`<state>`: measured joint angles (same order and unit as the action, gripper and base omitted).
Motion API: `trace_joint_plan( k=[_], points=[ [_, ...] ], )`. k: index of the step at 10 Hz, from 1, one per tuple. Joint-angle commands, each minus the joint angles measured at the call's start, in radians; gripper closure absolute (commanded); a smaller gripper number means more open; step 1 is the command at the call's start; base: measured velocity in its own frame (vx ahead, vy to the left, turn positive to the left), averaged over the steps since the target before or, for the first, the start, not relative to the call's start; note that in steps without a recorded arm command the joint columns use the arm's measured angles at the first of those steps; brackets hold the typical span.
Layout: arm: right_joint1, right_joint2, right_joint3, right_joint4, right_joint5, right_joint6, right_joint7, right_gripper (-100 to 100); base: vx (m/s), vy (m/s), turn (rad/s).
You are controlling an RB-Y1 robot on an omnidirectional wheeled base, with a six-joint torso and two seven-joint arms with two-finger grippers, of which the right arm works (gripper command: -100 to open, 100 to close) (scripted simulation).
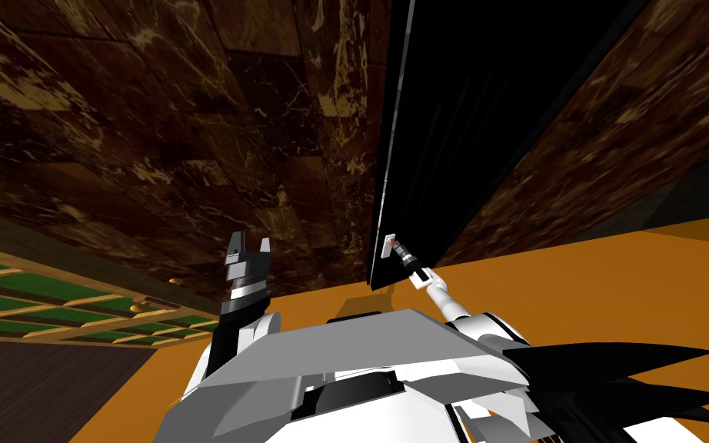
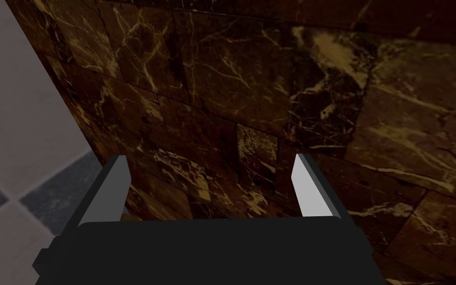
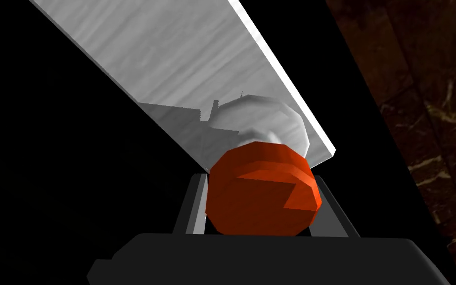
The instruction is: Pull the door open
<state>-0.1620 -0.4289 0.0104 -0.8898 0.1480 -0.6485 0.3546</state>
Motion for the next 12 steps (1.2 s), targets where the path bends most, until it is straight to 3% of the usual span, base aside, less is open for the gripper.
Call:
trace_joint_plan(
  k=[1,3,4,6,7,9,12],
  points=[
    [-0.008,-0.004,-0.002,0.004,-0.018,-0.002,-0.033,100,-0.044,-0.055,0.047],
    [-0.008,0.003,0.012,-0.006,-0.073,0.011,-0.098,100,-0.065,-0.056,0.076],
    [-0.008,0.003,0.012,-0.006,-0.073,0.011,-0.111,100,-0.056,-0.066,0.052],
    [-0.009,0.01,0.027,-0.018,-0.131,0.024,-0.175,100,-0.07,-0.065,0.102],
    [-0.009,0.01,0.027,-0.018,-0.131,0.024,-0.191,100,-0.061,-0.046,0.01],
    [-0.01,0.017,0.043,-0.03,-0.192,0.037,-0.255,100,-0.072,-0.071,0.083],
    [-0.01,0.02,0.051,-0.036,-0.223,0.044,-0.313,100,-0.055,-0.043,0.055]
  ],
)
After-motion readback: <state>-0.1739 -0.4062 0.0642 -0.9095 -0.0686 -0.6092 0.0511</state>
